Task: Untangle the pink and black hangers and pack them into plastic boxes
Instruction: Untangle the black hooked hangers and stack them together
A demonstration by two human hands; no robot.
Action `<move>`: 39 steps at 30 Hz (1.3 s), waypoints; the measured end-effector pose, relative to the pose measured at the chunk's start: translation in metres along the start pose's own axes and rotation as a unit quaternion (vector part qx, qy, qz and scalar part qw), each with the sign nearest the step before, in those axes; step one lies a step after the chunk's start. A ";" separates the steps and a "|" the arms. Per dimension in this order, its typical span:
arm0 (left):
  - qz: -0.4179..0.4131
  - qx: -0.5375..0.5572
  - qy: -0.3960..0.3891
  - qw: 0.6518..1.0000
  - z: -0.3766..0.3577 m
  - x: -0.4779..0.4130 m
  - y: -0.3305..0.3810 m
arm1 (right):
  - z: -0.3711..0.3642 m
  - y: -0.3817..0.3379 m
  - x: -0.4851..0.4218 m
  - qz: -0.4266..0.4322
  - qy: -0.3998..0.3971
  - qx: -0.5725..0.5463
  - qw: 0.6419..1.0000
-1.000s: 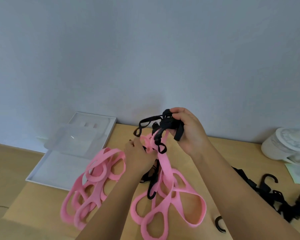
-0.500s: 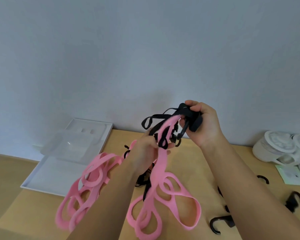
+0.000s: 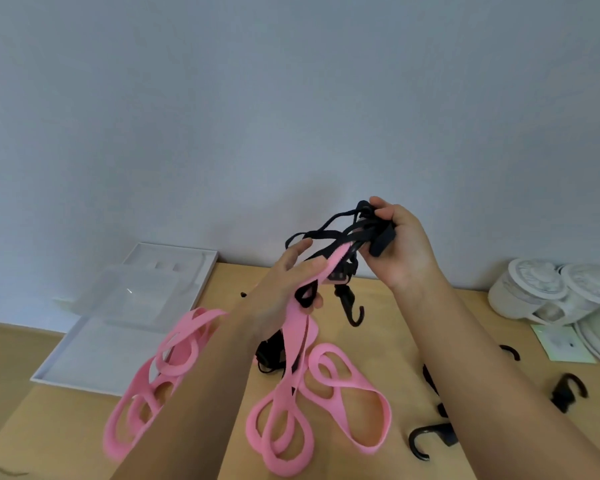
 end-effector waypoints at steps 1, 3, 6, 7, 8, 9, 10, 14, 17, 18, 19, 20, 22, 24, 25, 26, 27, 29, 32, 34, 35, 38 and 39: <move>0.003 -0.004 -0.025 1.000 0.000 0.000 -0.002 | 0.001 -0.001 -0.002 0.000 0.011 -0.022 1.000; 0.016 -0.061 -0.051 0.997 0.002 0.002 -0.007 | 0.002 -0.003 -0.005 0.000 0.030 -0.067 0.997; 0.047 -0.192 -0.012 0.980 0.009 0.005 -0.014 | 0.002 -0.010 -0.010 0.009 0.040 -0.090 0.995; 0.055 -0.229 0.006 0.972 0.012 0.002 -0.016 | 0.001 -0.012 -0.012 0.014 0.040 -0.087 0.995; 0.061 -0.261 0.026 0.963 0.015 -0.001 -0.018 | 0.001 -0.013 -0.013 0.017 0.037 -0.083 0.996; 0.065 -0.286 0.051 0.955 0.018 -0.006 -0.020 | 0.000 -0.014 -0.013 0.021 0.033 -0.076 0.996; 0.067 -0.306 0.079 0.946 0.021 -0.011 -0.023 | 0.000 -0.014 -0.013 0.023 0.029 -0.066 0.997; 0.075 -0.368 0.165 0.912 0.037 -0.030 -0.039 | 0.006 -0.016 -0.013 0.029 0.027 -0.067 0.997; 0.090 -0.481 0.212 0.846 0.045 -0.040 -0.053 | 0.014 -0.022 -0.014 0.035 0.036 -0.133 0.990; 0.104 -0.513 0.217 0.824 0.045 -0.042 -0.058 | 0.017 -0.025 -0.015 0.039 0.037 -0.142 0.988; 0.118 -0.537 0.213 0.808 0.043 -0.045 -0.062 | 0.020 -0.028 -0.014 0.043 0.039 -0.139 0.989; 0.116 -0.553 0.204 0.800 0.036 -0.047 -0.064 | 0.023 -0.030 -0.013 0.046 0.040 -0.130 0.990; 0.079 -0.542 0.172 0.819 0.013 -0.048 -0.061 | 0.028 -0.032 -0.010 0.046 0.043 -0.106 0.992; 0.037 -0.439 0.130 0.888 -0.016 -0.043 -0.049 | 0.035 -0.032 -0.006 0.043 0.051 -0.090 0.994; 0.014 -0.378 0.112 0.919 -0.029 -0.042 -0.042 | 0.041 -0.032 -0.004 0.041 0.057 -0.087 0.994; -0.010 -0.340 0.099 0.935 -0.043 -0.041 -0.035 | 0.047 -0.033 -0.002 0.040 0.064 -0.089 0.993; -0.032 -0.329 0.090 0.939 -0.054 -0.043 -0.030 | 0.053 -0.033 0.001 0.038 0.070 -0.099 0.992; -0.068 -0.327 0.066 0.940 -0.077 -0.048 -0.027 | 0.065 -0.036 0.007 0.036 0.078 -0.121 0.989; -0.066 -0.290 0.012 0.955 -0.102 -0.061 -0.033 | 0.081 -0.041 0.019 0.028 0.086 -0.123 0.988; -0.023 -0.279 -0.014 0.960 -0.113 -0.068 -0.044 | 0.096 -0.050 0.026 0.035 0.097 -0.101 0.989; -0.003 -0.293 -0.023 0.956 -0.119 -0.072 -0.049 | 0.106 -0.056 0.029 0.044 0.107 -0.088 0.989; 0.068 -0.328 -0.035 0.942 -0.132 -0.079 -0.074 | 0.148 -0.077 0.039 0.079 0.166 -0.053 0.982; 0.092 -0.314 -0.034 0.944 -0.137 -0.082 -0.082 | 0.167 -0.084 0.043 0.093 0.195 -0.020 0.976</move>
Point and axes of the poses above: each hand's wrist, its own x-axis away from the middle knuckle, its own z-axis out of the back of the hand, y = z × x, the point moved 6 cm from there along -x, towards the middle knuckle, and after that the axes turned 13 degrees about z, right-handed, at the moved point
